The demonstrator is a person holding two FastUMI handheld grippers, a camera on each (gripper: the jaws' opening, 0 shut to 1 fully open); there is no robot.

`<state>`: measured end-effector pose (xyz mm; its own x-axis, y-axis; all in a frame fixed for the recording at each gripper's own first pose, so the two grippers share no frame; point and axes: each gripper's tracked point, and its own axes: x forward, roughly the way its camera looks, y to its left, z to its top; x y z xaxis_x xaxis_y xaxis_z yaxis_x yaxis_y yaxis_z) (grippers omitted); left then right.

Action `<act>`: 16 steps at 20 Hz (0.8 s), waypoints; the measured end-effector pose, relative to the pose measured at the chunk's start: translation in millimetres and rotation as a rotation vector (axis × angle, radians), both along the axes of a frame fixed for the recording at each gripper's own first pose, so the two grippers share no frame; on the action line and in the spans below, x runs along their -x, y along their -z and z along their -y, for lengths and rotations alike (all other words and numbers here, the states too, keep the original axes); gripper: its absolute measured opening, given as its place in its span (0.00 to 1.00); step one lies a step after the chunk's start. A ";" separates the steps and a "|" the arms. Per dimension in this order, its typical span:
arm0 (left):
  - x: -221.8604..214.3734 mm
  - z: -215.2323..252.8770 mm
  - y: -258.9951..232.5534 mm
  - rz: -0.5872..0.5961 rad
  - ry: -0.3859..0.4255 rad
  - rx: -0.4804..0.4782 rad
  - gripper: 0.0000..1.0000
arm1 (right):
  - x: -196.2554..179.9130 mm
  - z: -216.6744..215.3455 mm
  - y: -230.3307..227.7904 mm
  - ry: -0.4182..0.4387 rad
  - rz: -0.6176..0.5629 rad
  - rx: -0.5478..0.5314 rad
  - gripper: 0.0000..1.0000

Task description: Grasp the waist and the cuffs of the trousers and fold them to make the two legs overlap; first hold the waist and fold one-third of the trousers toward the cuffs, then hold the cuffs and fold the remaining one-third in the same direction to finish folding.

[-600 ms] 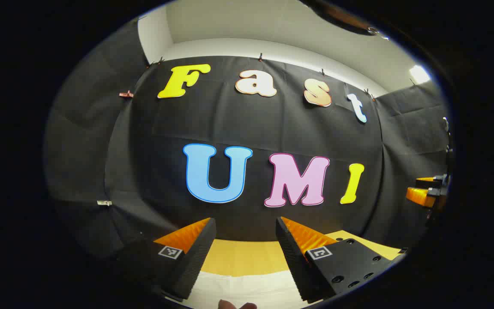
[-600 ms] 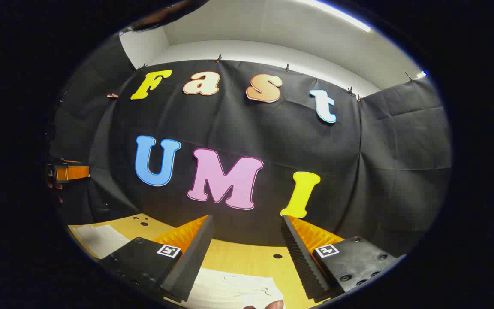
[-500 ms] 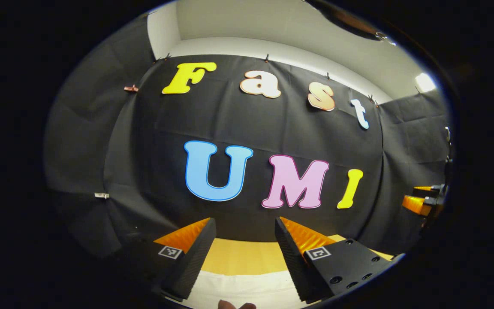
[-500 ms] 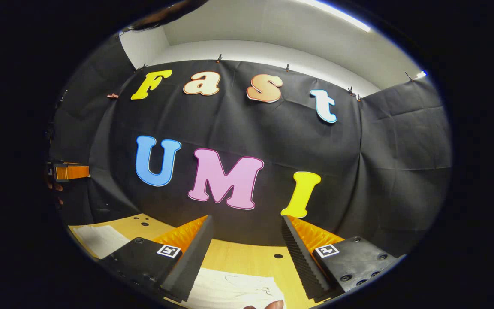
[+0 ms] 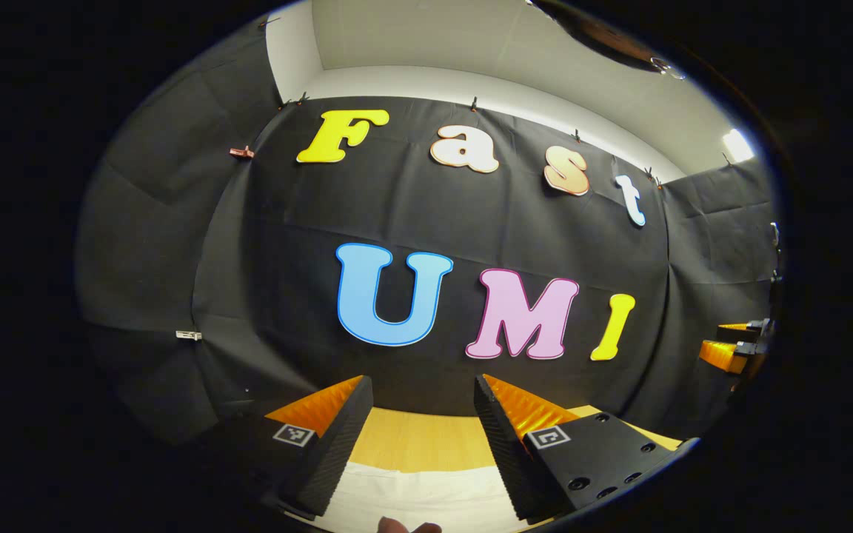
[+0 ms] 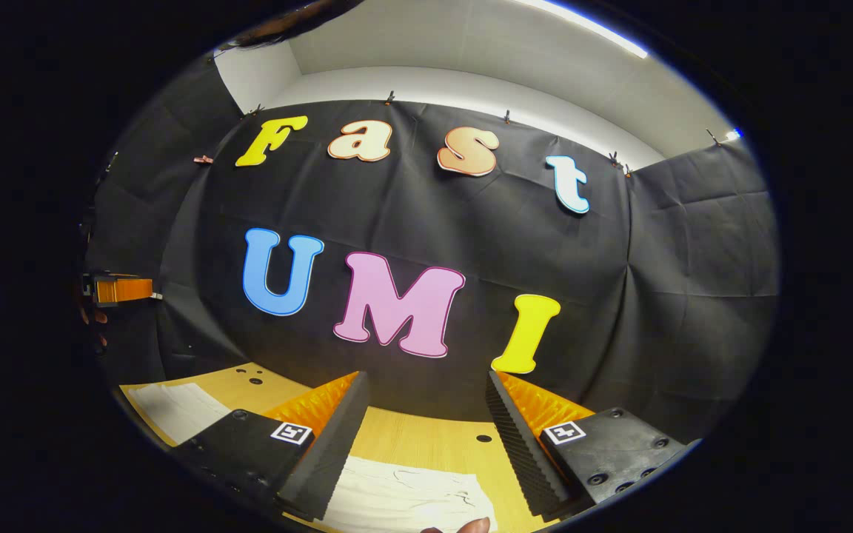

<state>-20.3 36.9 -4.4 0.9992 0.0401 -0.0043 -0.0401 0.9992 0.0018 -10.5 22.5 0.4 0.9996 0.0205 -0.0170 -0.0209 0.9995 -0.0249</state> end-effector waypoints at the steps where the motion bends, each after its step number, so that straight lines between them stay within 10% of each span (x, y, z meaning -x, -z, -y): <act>1: 1.8 -5.8 1.7 -0.004 -0.004 -0.011 0.88 | -0.2 -0.8 0.2 0.001 0.000 0.001 0.97; 9: 32.8 -79.1 58.0 -0.159 -0.014 -0.341 0.89 | 11.4 -2.7 8.7 0.003 -0.031 0.036 0.97; 16: 67.1 -115.0 192.5 -0.460 0.175 -0.748 0.88 | 19.5 7.4 28.7 0.007 -0.099 0.063 0.98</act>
<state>-87.5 151.9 -196.9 0.8973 0.0403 -0.4397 0.2782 0.7217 0.6339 -29.9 15.1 -28.3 0.9931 0.0094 -0.1165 -0.0195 0.9961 -0.0857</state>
